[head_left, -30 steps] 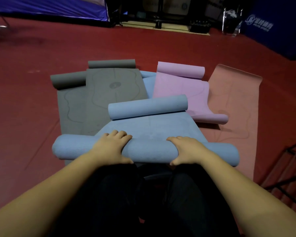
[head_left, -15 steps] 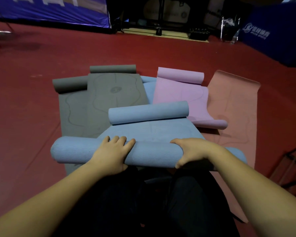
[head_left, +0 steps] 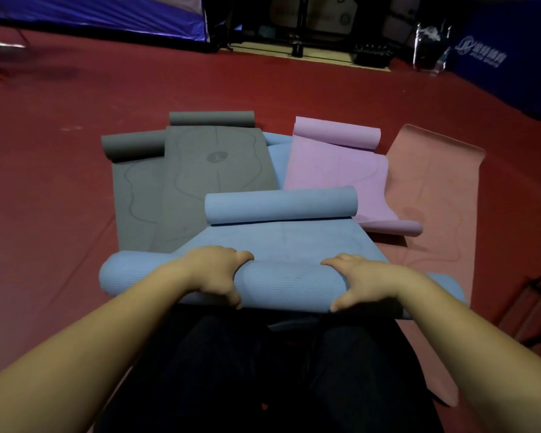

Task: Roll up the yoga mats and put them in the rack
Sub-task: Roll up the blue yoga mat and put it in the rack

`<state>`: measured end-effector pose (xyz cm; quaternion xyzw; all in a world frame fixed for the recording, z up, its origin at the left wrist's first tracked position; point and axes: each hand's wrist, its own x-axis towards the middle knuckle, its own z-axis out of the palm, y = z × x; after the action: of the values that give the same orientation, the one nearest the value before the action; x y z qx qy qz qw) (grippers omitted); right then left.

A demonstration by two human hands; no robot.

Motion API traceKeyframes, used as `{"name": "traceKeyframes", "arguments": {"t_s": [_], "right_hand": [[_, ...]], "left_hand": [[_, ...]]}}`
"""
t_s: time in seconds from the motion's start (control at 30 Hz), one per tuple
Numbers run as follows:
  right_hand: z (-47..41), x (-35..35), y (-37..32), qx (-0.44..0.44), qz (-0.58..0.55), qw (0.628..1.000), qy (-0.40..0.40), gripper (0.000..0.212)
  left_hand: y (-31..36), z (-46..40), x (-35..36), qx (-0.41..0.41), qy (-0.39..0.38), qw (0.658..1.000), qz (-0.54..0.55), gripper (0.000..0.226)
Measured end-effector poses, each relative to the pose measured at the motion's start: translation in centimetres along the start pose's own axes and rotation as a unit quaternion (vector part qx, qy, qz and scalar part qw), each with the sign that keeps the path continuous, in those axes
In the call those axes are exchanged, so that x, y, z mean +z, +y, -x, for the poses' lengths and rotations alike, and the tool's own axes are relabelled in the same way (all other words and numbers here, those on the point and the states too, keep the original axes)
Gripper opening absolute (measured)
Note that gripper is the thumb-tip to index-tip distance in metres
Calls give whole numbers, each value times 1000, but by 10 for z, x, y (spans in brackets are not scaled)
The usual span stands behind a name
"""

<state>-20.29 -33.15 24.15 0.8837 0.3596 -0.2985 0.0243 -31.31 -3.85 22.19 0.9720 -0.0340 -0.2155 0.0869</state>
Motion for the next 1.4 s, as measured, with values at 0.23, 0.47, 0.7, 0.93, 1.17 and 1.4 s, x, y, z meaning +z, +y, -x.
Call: {"name": "traceKeyframes", "arguments": {"t_s": [0.23,0.47,0.7,0.93,1.17,1.4], "right_hand": [[3,37,-20,50,92,982,157,107],[-9,48,-19,58,118,971,199,109],[-21,35,-6,26,91,982,162,102],[-37,11,-1,15,23,997,66,96],[-34,-3,-3,23,17,999,34,95],[-6,-18,-2,10,4,999,-31,91]], "left_hand": [[-14,-30,-20,-3,-139,982,127,72],[-19,-39,-23,-9,-176,967,182,72],[-12,-16,0,25,42,998,-42,104],[-5,-8,59,-4,228,955,-190,121],[-3,-10,46,-11,239,952,-190,90],[9,21,26,13,191,969,-159,88]]}}
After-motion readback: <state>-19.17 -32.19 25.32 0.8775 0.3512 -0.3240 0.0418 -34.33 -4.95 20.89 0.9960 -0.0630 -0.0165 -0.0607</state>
